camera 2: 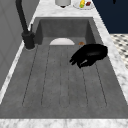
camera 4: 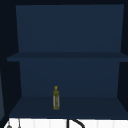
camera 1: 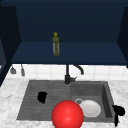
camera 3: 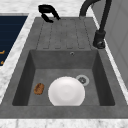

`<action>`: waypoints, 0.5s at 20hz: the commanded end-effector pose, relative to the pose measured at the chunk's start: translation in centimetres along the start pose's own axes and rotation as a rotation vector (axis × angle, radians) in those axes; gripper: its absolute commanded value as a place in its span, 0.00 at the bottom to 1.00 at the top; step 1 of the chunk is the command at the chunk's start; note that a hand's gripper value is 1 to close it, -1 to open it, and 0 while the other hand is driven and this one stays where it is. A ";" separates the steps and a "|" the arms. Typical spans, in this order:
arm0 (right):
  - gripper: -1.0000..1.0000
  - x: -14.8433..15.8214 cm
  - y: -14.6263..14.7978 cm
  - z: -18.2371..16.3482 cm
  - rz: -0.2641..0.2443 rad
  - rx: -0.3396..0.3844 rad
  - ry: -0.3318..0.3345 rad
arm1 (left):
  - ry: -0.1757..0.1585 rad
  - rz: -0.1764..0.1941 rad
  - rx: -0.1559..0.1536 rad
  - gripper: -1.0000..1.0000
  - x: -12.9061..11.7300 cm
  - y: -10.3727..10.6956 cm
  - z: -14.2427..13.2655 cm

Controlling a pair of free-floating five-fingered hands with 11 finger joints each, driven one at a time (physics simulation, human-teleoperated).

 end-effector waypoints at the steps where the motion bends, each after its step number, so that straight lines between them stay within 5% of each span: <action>1: 0.00 -1.7 -3.0 0.9 -0.041 0.011 -0.003 | 0.000 0.000 0.000 0.50 0.0 0.0 0.0; 10: 0.00 -5.8 -10.3 2.7 -0.048 0.021 -0.021 | 0.000 0.000 0.000 0.50 0.0 0.0 0.0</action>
